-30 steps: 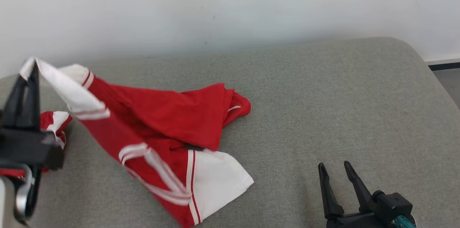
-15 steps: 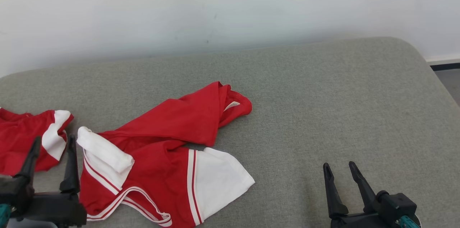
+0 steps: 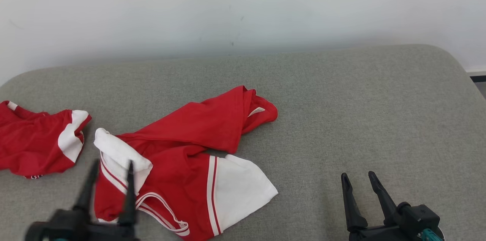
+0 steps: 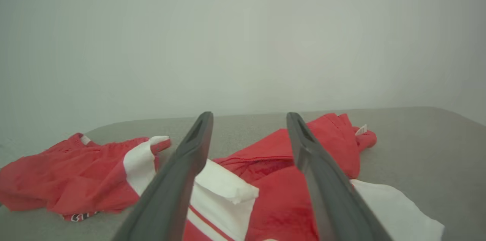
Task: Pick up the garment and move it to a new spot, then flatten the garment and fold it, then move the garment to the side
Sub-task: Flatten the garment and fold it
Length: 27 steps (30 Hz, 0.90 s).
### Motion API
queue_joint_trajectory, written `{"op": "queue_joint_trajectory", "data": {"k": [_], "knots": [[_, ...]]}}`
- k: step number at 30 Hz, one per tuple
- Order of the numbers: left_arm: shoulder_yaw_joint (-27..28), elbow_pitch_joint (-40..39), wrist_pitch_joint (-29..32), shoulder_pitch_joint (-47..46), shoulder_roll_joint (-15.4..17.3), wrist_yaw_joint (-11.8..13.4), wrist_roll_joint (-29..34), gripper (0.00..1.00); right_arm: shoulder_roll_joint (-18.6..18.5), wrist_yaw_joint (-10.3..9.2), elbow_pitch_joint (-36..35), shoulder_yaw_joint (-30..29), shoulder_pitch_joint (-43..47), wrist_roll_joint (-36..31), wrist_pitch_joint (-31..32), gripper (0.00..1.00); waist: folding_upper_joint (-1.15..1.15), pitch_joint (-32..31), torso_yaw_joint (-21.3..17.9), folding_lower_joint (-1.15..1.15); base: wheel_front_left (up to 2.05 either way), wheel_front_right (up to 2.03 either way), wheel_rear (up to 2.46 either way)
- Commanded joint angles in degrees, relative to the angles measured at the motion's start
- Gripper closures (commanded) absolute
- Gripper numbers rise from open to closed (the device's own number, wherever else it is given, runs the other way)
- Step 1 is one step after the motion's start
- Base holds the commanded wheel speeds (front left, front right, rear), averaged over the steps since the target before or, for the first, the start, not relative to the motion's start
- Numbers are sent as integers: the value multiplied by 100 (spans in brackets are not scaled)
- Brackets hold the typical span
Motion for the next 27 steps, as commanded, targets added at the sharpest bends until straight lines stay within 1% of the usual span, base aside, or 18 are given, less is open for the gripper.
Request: {"op": "queue_joint_trajectory", "data": {"k": [1, 6, 10, 15, 16, 22, 27], "knots": [[-139, 105, -2, -1, -56, -73, 99, 0, -12, -15, -8, 6, -27, -23, -29, 0, 0, 24, -10, 0, 0, 0, 0], [-840, 723, -3, -339, -241, -383, 276, 0, -13, -15, 11, 42, -130, -43, -29, 0, 0, 142, -137, 0, 0, 0, 0], [-1312, 1316, -3, -630, -316, -504, 382, 0, -12, -14, 23, 54, -158, -21, -28, 0, 0, 220, -307, 0, 0, 0, 0], [-1864, 1996, 32, -856, -362, -571, 437, 0, -11, -14, 26, 70, -188, 6, -28, 0, 0, 307, -516, 0, 0, 0, 0], [-1864, 1996, 32, -856, -362, -571, 437, 0, -11, -14, 26, 70, -188, 6, -28, 0, 0, 307, -516, 0, 0, 0, 0], [-2275, 2796, 39, -1094, -343, -599, 390, 0, -11, -15, 12, 75, -241, 2, -28, 0, 0, 399, -738, 0, 0, 0, 0], [-2485, 3431, 19, -1298, -340, -602, 449, 0, -11, -15, 9, 42, -251, -36, -28, 0, 0, 424, -817, 0, 0, 0, 0]]}}
